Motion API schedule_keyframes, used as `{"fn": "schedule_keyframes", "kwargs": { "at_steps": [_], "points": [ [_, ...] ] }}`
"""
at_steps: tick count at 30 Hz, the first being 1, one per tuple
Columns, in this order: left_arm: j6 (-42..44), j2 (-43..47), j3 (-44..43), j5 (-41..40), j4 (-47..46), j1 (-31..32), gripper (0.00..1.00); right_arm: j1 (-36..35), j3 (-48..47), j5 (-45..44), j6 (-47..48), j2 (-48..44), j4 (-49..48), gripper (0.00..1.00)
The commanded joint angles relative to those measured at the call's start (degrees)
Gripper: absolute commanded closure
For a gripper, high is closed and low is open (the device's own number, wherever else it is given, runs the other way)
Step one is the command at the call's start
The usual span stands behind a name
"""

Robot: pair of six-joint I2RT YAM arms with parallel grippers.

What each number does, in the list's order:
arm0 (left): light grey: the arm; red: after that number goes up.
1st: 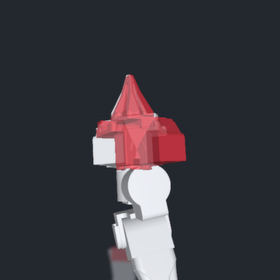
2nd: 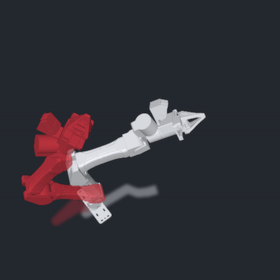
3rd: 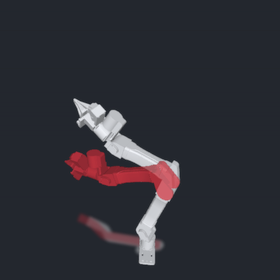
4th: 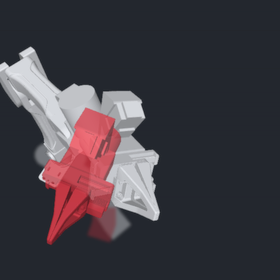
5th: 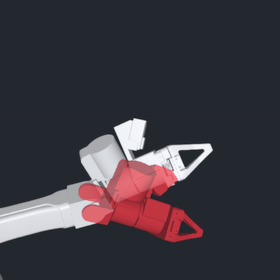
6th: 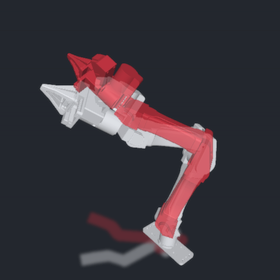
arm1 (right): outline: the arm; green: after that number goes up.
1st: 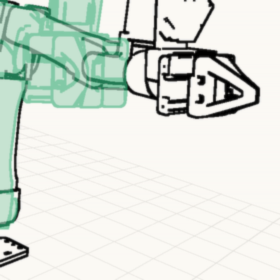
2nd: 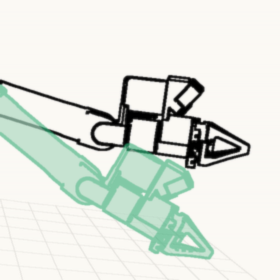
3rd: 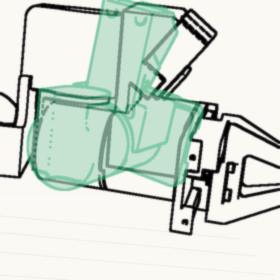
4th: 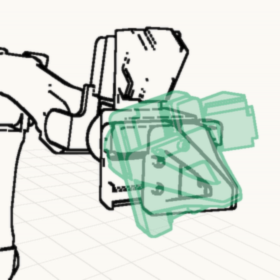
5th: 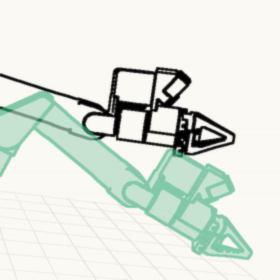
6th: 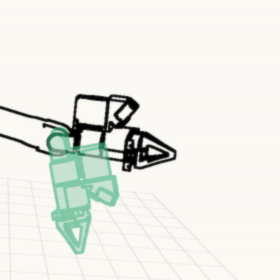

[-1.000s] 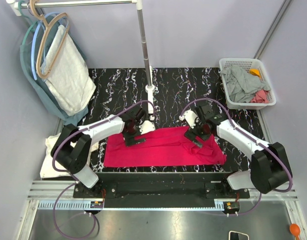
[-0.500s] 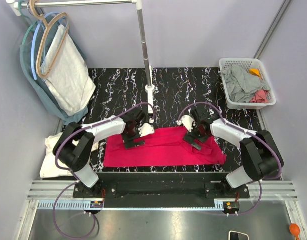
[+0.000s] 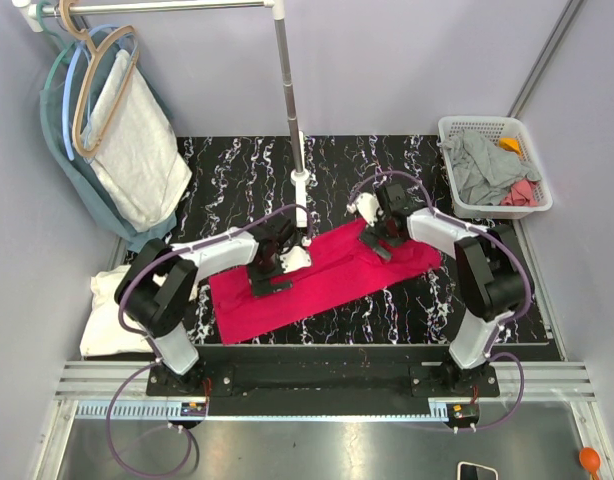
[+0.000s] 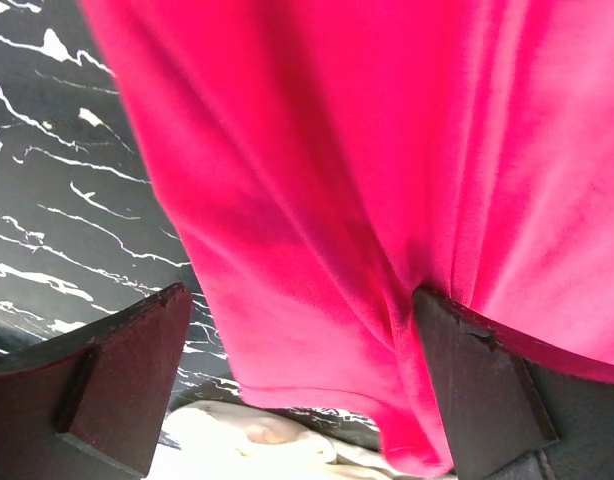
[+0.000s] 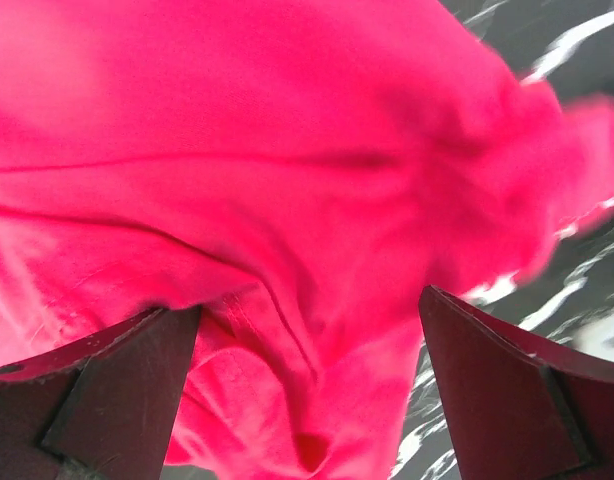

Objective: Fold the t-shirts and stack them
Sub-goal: Fold the tshirt

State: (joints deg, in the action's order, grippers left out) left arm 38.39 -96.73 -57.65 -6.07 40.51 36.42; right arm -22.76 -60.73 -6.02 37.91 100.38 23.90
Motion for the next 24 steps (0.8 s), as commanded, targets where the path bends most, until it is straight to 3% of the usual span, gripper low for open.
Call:
{"fn": "schedule_keyframes", "kwargs": {
  "at_steps": [1, 16, 24],
  "points": [
    [-3.14, -5.83, -3.07, 1.23, -4.12, 0.40, 0.01, 4.21, -4.21, -3.73, 1.73, 10.34, -7.20, 0.00],
    [-8.68, -16.47, -16.44, -1.93, -2.19, 3.03, 0.01, 8.52, -29.25, -4.53, 4.01, 28.82, -8.70, 0.00],
    [-9.56, -19.20, -21.27, -3.78, 0.18, 8.30, 0.01, 8.53, -29.63, -1.54, 4.89, 27.69, -8.70, 0.01]
  ]
}}
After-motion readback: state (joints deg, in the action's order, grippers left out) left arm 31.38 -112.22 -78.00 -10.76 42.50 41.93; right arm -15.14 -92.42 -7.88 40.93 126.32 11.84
